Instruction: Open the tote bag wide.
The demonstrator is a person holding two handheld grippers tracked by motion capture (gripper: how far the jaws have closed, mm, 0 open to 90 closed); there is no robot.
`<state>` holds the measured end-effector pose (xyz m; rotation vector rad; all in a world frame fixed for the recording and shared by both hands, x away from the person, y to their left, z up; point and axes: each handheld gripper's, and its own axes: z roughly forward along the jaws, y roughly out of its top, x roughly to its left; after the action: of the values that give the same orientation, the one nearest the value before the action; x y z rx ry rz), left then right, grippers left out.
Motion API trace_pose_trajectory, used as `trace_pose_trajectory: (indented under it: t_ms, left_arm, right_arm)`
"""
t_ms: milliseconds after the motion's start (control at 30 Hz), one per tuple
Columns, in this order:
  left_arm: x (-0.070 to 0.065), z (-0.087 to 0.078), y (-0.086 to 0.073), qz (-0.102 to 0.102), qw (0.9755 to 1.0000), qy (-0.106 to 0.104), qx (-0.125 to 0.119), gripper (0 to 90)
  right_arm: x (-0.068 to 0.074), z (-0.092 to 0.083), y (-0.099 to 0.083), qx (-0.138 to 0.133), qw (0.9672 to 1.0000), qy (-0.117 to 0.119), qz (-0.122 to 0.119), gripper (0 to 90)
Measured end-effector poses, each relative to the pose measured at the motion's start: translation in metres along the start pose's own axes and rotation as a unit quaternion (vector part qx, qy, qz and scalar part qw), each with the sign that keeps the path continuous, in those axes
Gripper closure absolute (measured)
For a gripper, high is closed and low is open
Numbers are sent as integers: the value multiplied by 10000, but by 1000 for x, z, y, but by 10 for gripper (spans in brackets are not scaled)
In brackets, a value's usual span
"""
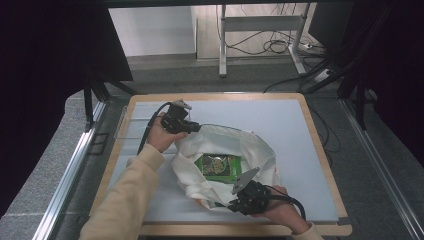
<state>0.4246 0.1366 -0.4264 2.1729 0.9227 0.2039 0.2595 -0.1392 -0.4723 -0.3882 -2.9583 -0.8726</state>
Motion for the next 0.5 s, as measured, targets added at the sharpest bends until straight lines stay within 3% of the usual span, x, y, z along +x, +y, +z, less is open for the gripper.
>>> trace_pose_trajectory:
  t_ms: [267,500]
  left_arm:
    - [-4,-3,-1,81,10000,-18,-32,803]
    - [-9,-11,-4,201,9998,-18,-54,720]
  right_arm:
    - [-1,0,0,-27,10000,6,6,821]
    - [-1,-2,0,-56,10000,-13,4,802]
